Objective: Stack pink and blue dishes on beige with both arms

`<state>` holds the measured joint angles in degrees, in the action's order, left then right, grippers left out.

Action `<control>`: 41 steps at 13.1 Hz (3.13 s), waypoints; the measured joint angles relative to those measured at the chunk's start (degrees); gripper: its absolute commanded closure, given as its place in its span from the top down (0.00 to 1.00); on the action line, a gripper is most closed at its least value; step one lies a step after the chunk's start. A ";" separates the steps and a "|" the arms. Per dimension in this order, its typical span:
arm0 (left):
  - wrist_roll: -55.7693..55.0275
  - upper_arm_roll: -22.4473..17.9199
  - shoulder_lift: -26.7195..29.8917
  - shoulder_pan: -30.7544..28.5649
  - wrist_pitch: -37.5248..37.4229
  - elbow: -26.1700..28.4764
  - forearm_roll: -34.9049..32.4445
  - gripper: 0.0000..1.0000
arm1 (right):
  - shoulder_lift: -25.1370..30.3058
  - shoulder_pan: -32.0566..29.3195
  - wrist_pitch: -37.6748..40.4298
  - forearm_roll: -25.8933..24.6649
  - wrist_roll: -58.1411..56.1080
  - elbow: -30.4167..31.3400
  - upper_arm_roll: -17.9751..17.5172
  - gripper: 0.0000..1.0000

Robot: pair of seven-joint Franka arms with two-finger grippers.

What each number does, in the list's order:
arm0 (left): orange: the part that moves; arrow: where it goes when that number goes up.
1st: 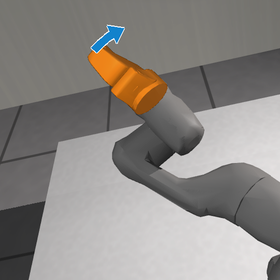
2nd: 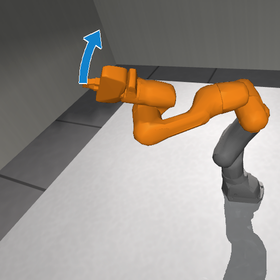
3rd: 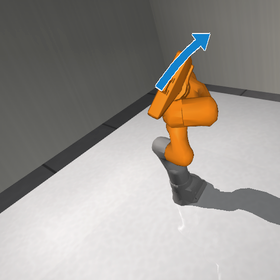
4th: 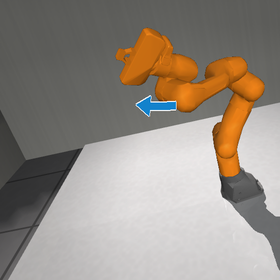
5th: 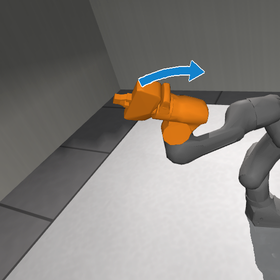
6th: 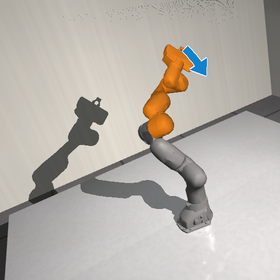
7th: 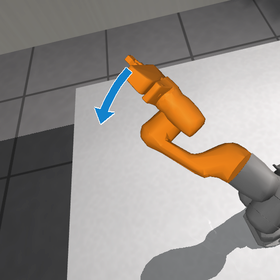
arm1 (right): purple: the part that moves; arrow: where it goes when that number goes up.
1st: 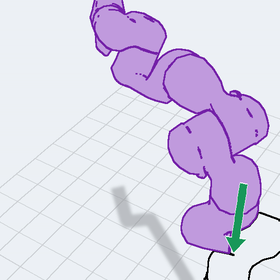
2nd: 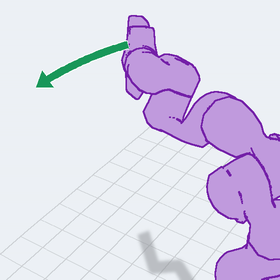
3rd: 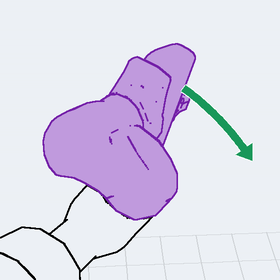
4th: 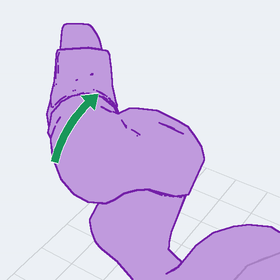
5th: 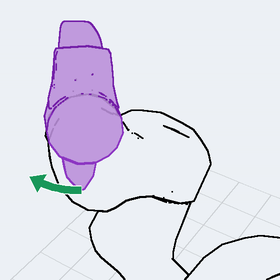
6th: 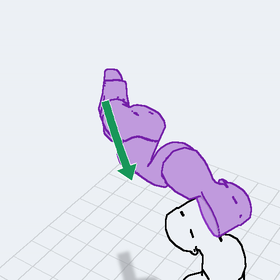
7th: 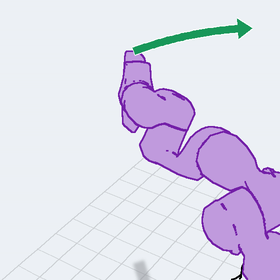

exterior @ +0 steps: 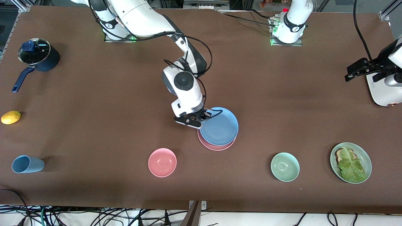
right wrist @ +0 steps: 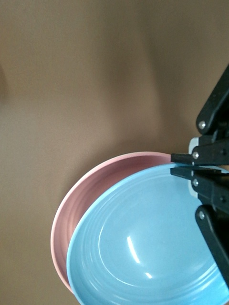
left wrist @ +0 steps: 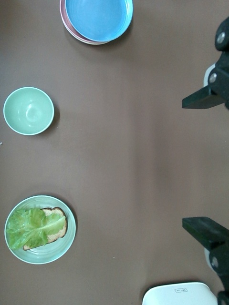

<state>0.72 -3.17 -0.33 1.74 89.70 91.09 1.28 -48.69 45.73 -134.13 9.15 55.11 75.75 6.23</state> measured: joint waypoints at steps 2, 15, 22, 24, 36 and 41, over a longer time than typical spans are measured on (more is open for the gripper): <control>0.00 0.04 -0.21 0.01 0.00 0.00 0.00 1.00 | -0.25 0.00 -0.22 0.00 0.04 -0.15 0.06 0.40; 0.00 0.11 -0.28 0.03 0.00 -0.18 0.00 1.00 | 9.27 -10.15 15.16 -0.73 -16.07 -2.05 1.32 1.00; 0.00 0.10 -0.33 0.03 0.00 -0.31 0.00 1.00 | 28.83 -24.06 29.95 -0.94 -44.17 9.85 1.30 1.00; 0.00 0.10 -0.34 0.03 0.00 -0.34 0.00 1.00 | 33.24 -28.09 34.22 -2.08 -48.92 11.58 1.28 1.00; 0.00 0.10 -0.39 0.04 0.00 -0.40 0.00 1.00 | 42.43 -43.27 43.32 -7.89 -57.52 12.87 -7.27 1.00; 0.00 0.13 -0.39 0.07 0.00 -0.40 0.00 1.00 | 42.45 -43.35 44.16 -7.92 -57.52 12.20 -7.48 1.00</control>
<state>0.72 -3.04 -0.72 1.81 89.70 90.68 1.28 -6.24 2.37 -89.97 1.24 -2.40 87.95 -1.25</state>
